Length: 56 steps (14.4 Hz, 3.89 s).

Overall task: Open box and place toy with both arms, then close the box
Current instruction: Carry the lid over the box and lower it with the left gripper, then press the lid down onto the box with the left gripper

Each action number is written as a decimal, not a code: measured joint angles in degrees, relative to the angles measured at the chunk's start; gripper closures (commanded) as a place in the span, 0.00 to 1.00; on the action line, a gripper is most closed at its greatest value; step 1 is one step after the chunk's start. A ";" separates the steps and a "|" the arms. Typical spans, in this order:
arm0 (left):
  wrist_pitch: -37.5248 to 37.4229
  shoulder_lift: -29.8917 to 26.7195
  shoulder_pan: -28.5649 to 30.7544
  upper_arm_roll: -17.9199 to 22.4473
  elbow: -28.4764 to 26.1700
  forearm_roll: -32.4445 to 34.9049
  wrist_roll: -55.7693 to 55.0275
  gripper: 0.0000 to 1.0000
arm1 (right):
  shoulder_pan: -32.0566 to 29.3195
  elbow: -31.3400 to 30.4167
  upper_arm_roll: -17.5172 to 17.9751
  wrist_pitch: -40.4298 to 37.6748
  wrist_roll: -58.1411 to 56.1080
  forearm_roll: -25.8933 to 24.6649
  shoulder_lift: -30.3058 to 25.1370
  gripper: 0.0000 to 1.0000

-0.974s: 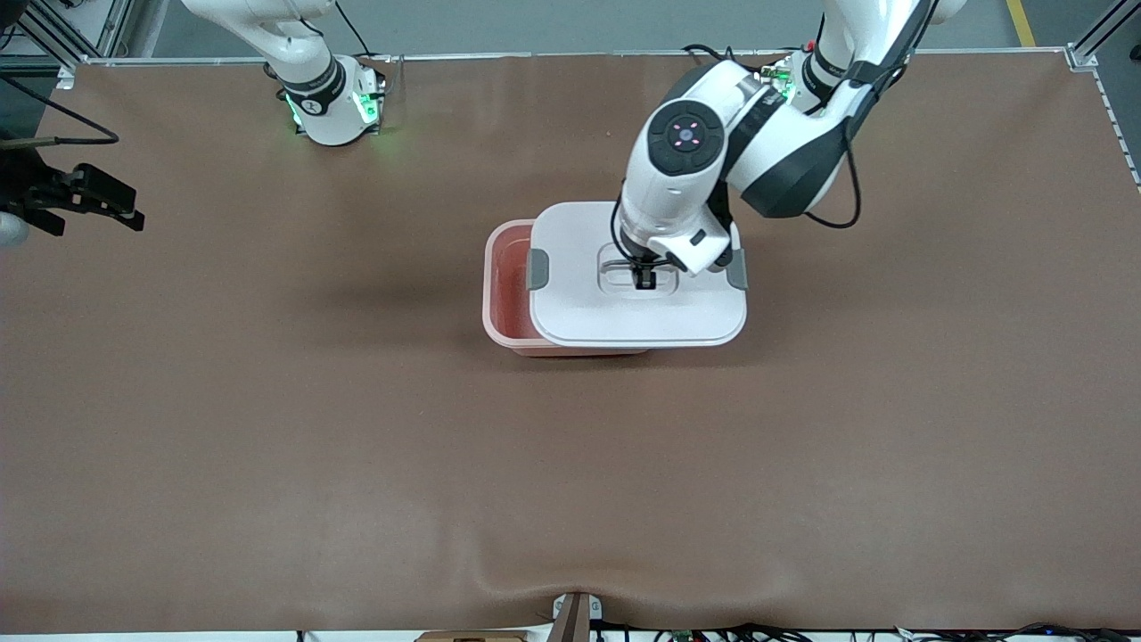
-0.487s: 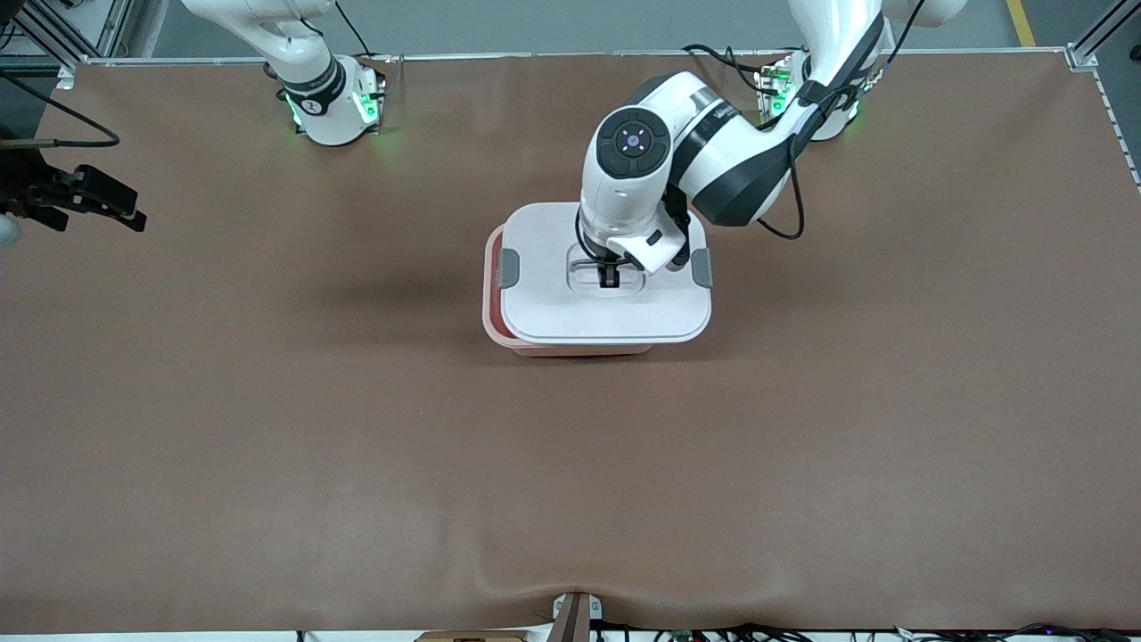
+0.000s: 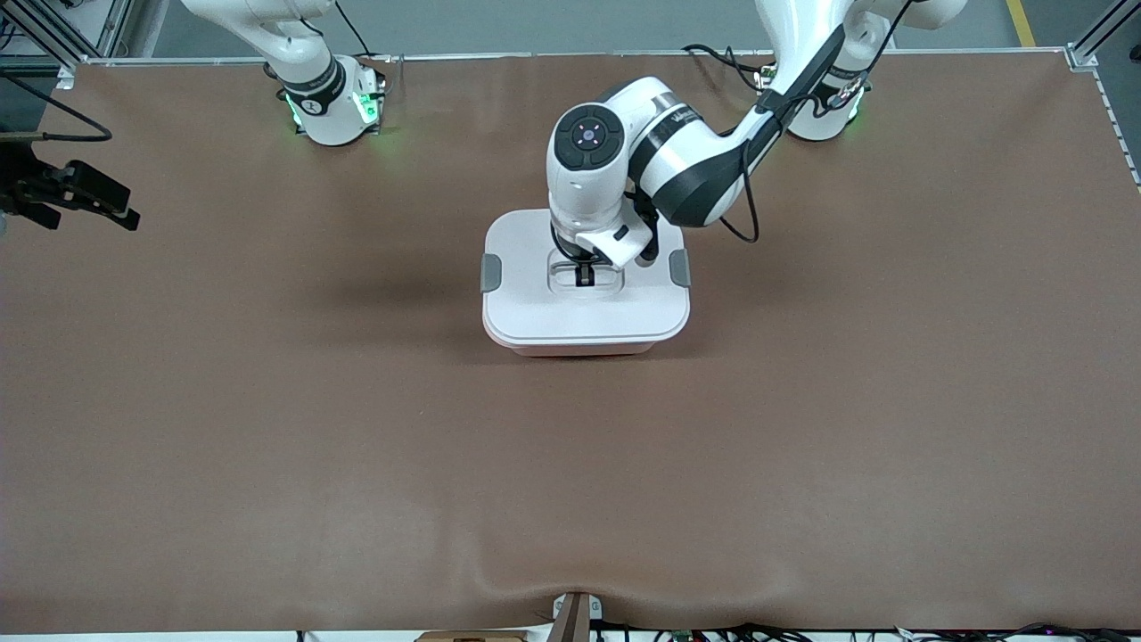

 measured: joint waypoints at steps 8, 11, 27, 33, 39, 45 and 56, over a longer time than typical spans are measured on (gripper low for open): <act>0.46 0.84 -1.14 0.03 0.30 3.26 -0.96 1.00 | -0.06 0.44 -0.52 -2.60 3.56 -0.05 0.01 0.00; 1.97 0.87 -1.15 0.05 0.30 3.29 -0.96 1.00 | -0.06 0.44 -0.52 -3.08 3.75 -0.03 0.01 0.00; 2.19 2.26 -2.04 0.01 -1.05 3.30 -0.96 1.00 | -0.06 0.44 -0.56 -3.09 -1.82 0.00 0.01 0.00; 2.19 2.26 -1.89 0.09 -1.18 3.30 -0.96 1.00 | -0.07 0.44 -0.59 -3.09 -1.94 0.00 0.01 0.00; 2.24 2.26 -1.90 0.07 -1.36 3.30 -0.96 1.00 | -0.40 0.44 -0.69 -3.09 -1.97 0.72 0.03 0.00; 2.29 2.33 -1.88 0.09 -1.38 3.30 -0.98 1.00 | -1.19 0.44 -0.76 -2.96 -2.03 1.56 0.08 0.00; 2.43 2.79 -1.77 0.15 -1.23 3.19 -2.49 1.00 | -1.13 0.44 -0.58 -2.94 -2.01 1.56 0.24 0.00</act>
